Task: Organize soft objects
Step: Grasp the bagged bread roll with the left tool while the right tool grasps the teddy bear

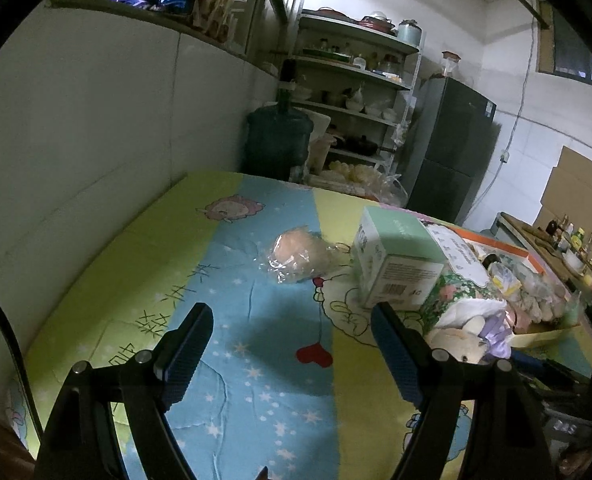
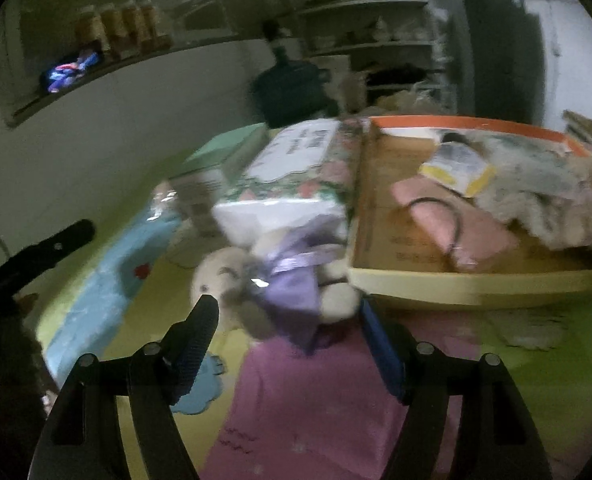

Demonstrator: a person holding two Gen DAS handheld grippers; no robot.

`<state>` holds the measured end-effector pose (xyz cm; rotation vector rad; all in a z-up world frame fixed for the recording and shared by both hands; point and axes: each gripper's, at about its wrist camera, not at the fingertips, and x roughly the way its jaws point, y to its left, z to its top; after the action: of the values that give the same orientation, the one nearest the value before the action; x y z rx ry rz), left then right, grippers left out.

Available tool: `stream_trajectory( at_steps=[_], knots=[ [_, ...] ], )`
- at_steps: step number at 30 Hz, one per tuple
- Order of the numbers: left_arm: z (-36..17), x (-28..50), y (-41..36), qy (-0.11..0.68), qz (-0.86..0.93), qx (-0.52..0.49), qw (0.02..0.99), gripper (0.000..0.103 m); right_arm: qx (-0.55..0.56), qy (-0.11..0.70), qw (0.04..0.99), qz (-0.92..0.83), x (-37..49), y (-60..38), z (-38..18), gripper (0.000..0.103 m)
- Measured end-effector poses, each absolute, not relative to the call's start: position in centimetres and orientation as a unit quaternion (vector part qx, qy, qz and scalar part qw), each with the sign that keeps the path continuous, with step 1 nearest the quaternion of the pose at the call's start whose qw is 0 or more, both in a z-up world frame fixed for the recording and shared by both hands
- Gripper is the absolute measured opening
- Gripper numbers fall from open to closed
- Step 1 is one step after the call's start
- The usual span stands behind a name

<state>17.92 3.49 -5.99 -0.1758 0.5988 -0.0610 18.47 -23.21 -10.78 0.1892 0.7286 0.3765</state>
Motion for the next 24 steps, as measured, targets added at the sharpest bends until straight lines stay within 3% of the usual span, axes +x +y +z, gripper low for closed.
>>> stream_trajectory(
  at_steps=[10, 24],
  knots=[
    [-6.2, 18.1, 4.1, 0.294, -0.025, -0.091, 0.951, 0.081, 0.032, 0.355, 0.866, 0.351, 14.3, -17.6, -9.0, 0.076],
    [-6.0, 18.5, 5.1, 0.292, -0.016, -0.092, 0.952, 0.081, -0.073, 0.368, 0.907, 0.194, 15.7, -19.8, -9.9, 0.078]
  ],
)
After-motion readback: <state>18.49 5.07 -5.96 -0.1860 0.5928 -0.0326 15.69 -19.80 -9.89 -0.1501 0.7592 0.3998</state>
